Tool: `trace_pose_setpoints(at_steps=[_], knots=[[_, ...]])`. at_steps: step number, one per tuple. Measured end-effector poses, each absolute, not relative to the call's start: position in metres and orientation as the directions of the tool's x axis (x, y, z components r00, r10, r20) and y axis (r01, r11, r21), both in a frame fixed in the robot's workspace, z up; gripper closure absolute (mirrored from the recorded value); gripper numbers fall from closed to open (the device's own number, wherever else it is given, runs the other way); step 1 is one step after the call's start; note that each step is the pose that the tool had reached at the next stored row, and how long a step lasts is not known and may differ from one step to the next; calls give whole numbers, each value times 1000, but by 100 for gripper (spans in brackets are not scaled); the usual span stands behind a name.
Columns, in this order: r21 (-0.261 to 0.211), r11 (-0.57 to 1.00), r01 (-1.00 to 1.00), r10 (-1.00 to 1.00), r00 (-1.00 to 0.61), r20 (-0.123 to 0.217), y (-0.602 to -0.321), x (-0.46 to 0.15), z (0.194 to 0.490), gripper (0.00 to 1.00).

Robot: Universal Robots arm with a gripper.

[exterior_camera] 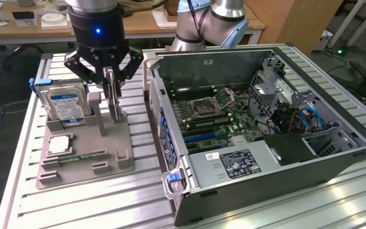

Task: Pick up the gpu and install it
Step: 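Pick up the gpu and move the gpu toward the slot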

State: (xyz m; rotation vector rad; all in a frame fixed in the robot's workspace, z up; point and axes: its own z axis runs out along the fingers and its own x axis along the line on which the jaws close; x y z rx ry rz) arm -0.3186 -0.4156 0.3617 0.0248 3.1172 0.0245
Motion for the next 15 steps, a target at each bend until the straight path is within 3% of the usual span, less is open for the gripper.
trace_pose_setpoints(at_steps=[15], knots=[[16,1000,16,16,-1000,-24,-416,-319,397,72]])
